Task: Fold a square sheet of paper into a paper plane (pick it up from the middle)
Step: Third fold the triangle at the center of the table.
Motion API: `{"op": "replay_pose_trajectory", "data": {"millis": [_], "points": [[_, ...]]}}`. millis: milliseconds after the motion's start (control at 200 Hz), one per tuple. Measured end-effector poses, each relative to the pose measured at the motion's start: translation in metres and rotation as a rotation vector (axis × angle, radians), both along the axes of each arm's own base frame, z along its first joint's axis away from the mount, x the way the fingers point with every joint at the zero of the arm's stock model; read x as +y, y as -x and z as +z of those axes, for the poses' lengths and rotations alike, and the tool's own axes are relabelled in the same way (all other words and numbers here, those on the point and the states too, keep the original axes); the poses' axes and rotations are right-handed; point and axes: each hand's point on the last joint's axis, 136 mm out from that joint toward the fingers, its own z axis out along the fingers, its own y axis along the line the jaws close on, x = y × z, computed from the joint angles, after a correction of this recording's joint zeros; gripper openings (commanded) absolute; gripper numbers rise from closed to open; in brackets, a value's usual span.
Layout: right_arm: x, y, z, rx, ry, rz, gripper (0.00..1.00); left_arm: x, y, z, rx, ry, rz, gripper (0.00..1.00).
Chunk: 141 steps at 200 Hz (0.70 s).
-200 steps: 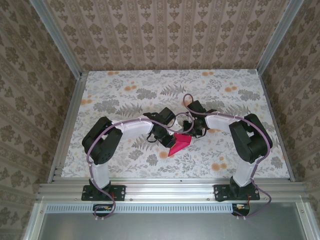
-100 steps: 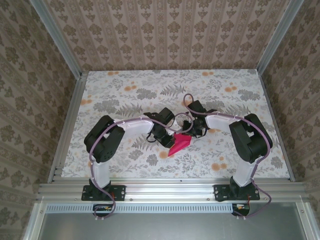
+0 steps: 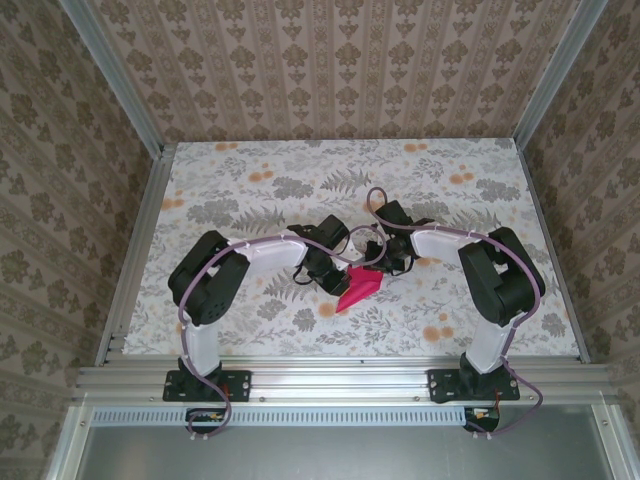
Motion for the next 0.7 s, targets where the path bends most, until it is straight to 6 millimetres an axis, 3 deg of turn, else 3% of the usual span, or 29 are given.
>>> {"op": "replay_pose_trajectory", "data": {"millis": [705], "points": [[0.002,-0.0019,0.0,0.002,-0.04,-0.02,0.16,-0.0061,0.0021,0.0068,0.012,0.039,-0.006,0.06]]}}
